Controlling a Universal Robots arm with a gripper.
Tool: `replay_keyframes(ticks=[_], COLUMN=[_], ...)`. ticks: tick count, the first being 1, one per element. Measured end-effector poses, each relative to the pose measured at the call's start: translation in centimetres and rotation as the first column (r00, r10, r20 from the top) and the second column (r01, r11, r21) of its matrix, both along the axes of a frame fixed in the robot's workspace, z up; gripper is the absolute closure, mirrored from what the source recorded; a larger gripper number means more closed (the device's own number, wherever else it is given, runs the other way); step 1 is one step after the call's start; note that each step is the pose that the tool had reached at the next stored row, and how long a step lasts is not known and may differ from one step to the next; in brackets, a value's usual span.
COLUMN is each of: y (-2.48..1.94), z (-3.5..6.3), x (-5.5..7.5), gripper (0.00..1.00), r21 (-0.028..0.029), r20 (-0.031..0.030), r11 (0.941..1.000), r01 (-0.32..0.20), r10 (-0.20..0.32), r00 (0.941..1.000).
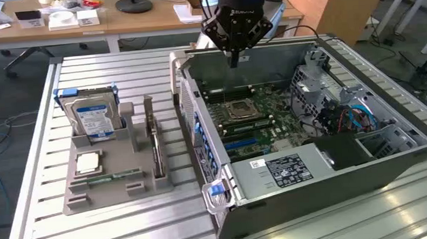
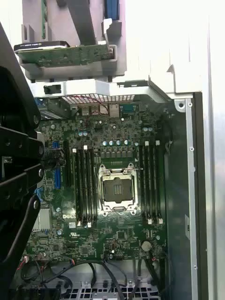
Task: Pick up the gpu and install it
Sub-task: 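Reach for the gpu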
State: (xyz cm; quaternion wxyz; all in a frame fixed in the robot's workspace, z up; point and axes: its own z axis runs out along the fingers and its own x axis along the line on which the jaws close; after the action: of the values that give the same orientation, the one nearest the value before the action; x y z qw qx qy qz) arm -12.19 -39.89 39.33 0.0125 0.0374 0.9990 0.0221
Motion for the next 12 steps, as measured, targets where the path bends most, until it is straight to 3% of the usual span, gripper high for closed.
replay_keyframes(ticks=[12], y=[0.0], z=[0.0], x=[0.0], gripper=[0.89], r21=[0.0], r20=[0.0], r11=[1.0], r01=[0.0], r10=[0.0], r00=[1.0])
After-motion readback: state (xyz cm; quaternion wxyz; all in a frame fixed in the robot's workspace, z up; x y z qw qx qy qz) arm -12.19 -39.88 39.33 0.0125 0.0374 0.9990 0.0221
